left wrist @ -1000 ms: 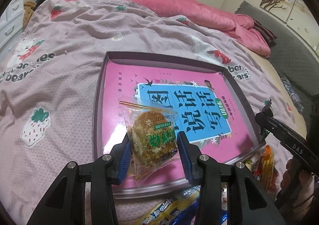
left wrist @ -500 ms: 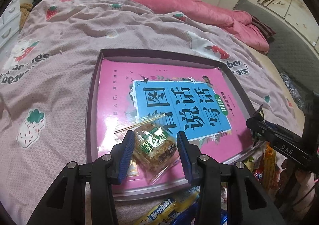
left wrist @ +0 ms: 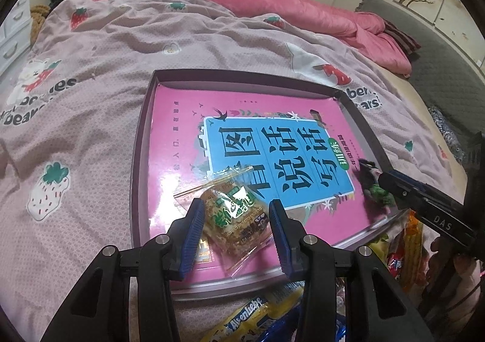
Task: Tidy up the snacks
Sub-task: 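Open both grippers to drop the pastry bag and bean bag onto the book, then move both tools back toward the remaining snack pile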
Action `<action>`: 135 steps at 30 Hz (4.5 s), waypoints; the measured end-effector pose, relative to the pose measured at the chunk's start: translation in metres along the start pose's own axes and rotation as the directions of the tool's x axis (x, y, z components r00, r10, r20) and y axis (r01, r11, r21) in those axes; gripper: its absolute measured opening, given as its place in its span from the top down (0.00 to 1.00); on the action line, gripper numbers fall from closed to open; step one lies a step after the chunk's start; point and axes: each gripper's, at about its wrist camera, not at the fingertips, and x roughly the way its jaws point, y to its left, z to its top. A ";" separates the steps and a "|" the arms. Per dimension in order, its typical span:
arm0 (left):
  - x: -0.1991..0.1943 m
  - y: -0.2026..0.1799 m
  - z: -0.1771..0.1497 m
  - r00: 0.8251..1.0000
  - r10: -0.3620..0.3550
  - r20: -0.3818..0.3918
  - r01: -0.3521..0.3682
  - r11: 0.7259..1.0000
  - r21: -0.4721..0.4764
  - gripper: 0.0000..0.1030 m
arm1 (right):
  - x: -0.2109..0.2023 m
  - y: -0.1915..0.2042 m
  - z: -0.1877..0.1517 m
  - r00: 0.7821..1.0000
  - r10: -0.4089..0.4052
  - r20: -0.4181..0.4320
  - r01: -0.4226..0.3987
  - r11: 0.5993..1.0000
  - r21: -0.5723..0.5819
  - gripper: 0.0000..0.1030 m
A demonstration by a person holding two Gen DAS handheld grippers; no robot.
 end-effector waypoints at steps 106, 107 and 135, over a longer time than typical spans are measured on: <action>-0.107 -0.022 -0.072 0.997 -0.061 -0.041 0.069 0.966 0.248 0.28 | -0.125 0.027 -0.056 0.984 -0.039 0.174 0.051 0.996 -0.068 0.28; -0.106 -0.023 -0.074 0.997 -0.059 -0.050 0.070 0.964 0.258 0.28 | -0.125 0.026 -0.057 0.985 -0.039 0.171 0.050 0.997 -0.065 0.28; -0.062 -0.027 -0.106 0.967 -0.047 -0.250 0.129 0.936 0.326 0.28 | -0.085 0.008 -0.074 0.996 -0.076 -0.054 0.076 0.997 -0.010 0.28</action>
